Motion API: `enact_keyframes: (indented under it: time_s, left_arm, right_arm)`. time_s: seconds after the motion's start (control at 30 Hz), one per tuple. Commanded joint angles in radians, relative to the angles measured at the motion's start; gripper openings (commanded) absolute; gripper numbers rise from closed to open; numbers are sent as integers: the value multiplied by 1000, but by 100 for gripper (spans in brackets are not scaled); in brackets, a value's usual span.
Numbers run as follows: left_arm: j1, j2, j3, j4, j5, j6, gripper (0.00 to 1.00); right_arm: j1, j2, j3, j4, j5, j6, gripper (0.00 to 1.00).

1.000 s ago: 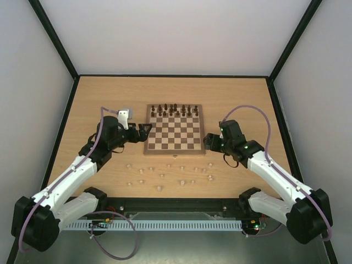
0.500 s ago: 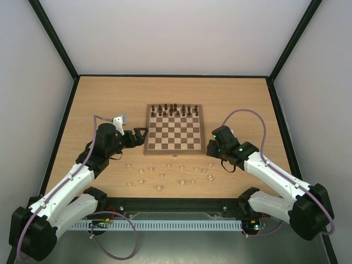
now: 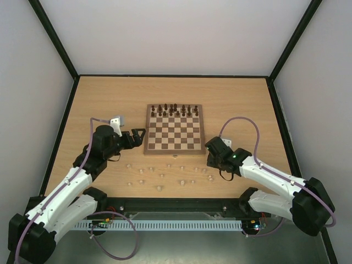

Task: Set up the chess pieces on the board
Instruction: Pick up the chess piece at the center of the board.

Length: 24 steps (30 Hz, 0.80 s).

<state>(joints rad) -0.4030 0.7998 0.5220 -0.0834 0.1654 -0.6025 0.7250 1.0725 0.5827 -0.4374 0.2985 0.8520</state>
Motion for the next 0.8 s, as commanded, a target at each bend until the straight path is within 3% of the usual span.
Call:
enact_keyframes:
  time_s: [0.0, 0.77]
  left_arm:
    - [-2, -1, -16, -6, -8, 2, 100]
    - [-2, -10, -45, 1, -35, -10, 100]
  right_arm:
    - [29, 6, -25, -42, 29, 46, 44]
    - [87, 49, -61, 0, 11, 42, 35]
